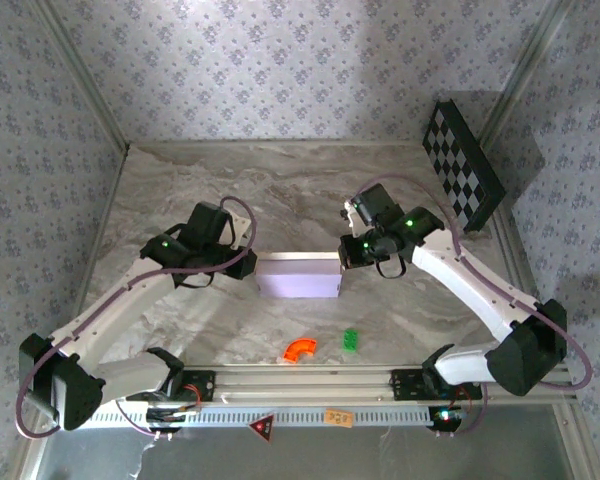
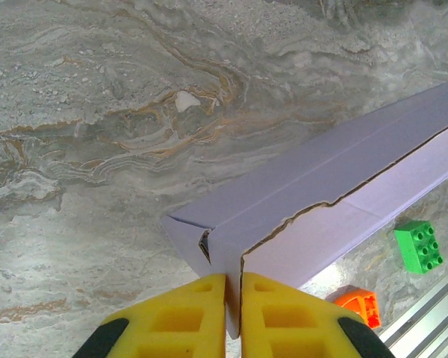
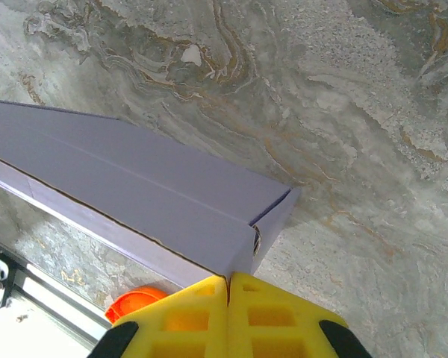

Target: Fold the paper box

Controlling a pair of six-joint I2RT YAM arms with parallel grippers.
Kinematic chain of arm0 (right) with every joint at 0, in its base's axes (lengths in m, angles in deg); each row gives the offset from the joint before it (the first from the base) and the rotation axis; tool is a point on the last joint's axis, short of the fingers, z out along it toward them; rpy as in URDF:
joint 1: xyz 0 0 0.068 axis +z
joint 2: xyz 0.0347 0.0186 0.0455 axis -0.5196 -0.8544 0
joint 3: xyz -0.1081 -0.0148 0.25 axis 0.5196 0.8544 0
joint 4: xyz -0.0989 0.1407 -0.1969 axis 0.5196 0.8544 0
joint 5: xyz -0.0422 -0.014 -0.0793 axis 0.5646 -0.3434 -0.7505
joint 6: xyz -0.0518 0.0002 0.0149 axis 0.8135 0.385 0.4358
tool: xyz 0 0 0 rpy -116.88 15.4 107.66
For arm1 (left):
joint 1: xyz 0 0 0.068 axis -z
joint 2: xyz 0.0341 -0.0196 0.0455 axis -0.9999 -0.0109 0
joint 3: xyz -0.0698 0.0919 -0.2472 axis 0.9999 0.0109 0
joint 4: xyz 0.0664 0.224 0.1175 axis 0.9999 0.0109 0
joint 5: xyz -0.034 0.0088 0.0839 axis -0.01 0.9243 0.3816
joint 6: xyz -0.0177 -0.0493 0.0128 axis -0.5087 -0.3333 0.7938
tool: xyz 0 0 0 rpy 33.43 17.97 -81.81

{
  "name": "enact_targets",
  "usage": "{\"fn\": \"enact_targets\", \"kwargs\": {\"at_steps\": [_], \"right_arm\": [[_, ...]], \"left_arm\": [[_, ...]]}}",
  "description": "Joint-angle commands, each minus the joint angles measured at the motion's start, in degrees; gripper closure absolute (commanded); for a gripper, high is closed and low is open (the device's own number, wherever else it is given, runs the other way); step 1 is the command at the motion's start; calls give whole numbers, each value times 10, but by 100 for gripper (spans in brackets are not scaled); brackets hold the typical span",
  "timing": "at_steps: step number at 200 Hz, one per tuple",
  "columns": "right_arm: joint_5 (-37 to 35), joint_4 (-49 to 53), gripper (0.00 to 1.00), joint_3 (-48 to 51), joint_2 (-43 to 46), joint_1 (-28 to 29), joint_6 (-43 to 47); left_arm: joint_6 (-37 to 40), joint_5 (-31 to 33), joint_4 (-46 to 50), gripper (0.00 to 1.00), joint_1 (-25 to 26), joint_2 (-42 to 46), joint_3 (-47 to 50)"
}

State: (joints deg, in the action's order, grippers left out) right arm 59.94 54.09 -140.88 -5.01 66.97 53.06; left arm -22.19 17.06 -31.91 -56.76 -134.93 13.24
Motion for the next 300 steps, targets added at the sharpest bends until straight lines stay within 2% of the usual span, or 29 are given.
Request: {"fn": "enact_targets", "kwargs": {"at_steps": [1,57,105,169,229,300], "right_arm": [[-10,11,96,-22,-1,10,-21],[-29,-9,100,-26,-7,32,-108],[-71,-12,100,-33,-22,56,-165],[-94,-13,100,-41,-30,68,-189],[-104,-9,100,-41,-38,73,-186],[-103,-7,100,-38,-42,73,-183]], "left_arm": [[-21,-22,-16,87,-2,2,-24],[-59,-37,-28,86,-2,-7,-27],[-77,-43,-24,80,3,-19,-37],[-77,-45,-24,82,5,-21,-32],[-51,28,35,83,6,-9,-42],[-37,65,57,83,9,-7,-43]]}}
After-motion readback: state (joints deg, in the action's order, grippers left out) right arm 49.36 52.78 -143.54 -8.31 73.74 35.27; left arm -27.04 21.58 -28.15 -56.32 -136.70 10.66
